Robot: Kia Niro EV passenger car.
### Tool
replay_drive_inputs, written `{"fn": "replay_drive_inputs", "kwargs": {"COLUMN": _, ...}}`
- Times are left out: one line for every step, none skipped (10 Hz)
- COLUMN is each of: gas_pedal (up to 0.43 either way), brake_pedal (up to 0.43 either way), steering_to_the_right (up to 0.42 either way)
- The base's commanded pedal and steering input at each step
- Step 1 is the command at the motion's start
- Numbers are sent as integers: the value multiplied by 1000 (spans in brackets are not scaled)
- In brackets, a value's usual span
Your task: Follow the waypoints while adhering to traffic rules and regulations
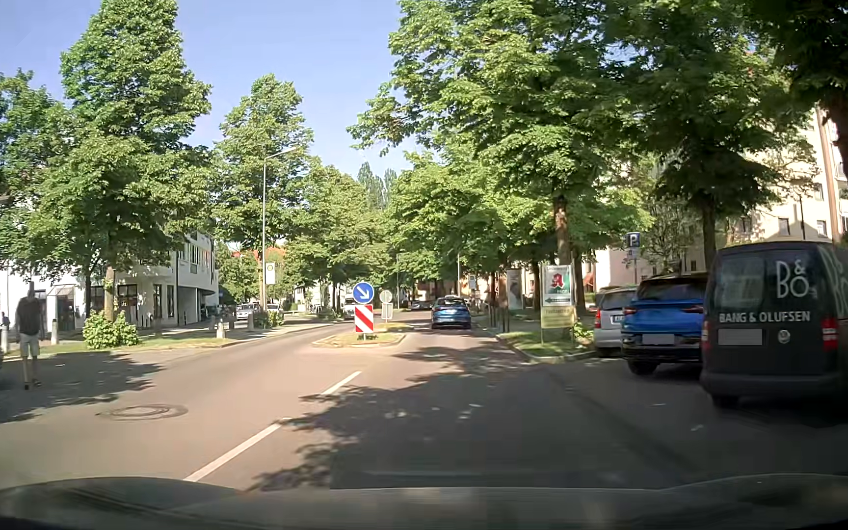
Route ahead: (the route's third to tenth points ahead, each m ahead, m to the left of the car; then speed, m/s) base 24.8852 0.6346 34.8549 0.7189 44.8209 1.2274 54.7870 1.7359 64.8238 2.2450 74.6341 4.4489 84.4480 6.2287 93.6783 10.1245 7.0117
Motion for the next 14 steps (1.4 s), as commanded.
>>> {"fn": "replay_drive_inputs", "kwargs": {"gas_pedal": 0, "brake_pedal": 0, "steering_to_the_right": 7}}
{"fn": "replay_drive_inputs", "kwargs": {"gas_pedal": 0, "brake_pedal": 0, "steering_to_the_right": 7}}
{"fn": "replay_drive_inputs", "kwargs": {"gas_pedal": 0, "brake_pedal": 0, "steering_to_the_right": 6}}
{"fn": "replay_drive_inputs", "kwargs": {"gas_pedal": 0, "brake_pedal": 0, "steering_to_the_right": 5}}
{"fn": "replay_drive_inputs", "kwargs": {"gas_pedal": 8, "brake_pedal": 0, "steering_to_the_right": 4}}
{"fn": "replay_drive_inputs", "kwargs": {"gas_pedal": 20, "brake_pedal": 0, "steering_to_the_right": 3}}
{"fn": "replay_drive_inputs", "kwargs": {"gas_pedal": 20, "brake_pedal": 0, "steering_to_the_right": 3}}
{"fn": "replay_drive_inputs", "kwargs": {"gas_pedal": 20, "brake_pedal": 0, "steering_to_the_right": 3}}
{"fn": "replay_drive_inputs", "kwargs": {"gas_pedal": 20, "brake_pedal": 0, "steering_to_the_right": 3}}
{"fn": "replay_drive_inputs", "kwargs": {"gas_pedal": 20, "brake_pedal": 0, "steering_to_the_right": 3}}
{"fn": "replay_drive_inputs", "kwargs": {"gas_pedal": 20, "brake_pedal": 0, "steering_to_the_right": 3}}
{"fn": "replay_drive_inputs", "kwargs": {"gas_pedal": 20, "brake_pedal": 0, "steering_to_the_right": 3}}
{"fn": "replay_drive_inputs", "kwargs": {"gas_pedal": 28, "brake_pedal": 0, "steering_to_the_right": 1}}
{"fn": "replay_drive_inputs", "kwargs": {"gas_pedal": 59, "brake_pedal": 0, "steering_to_the_right": -3}}
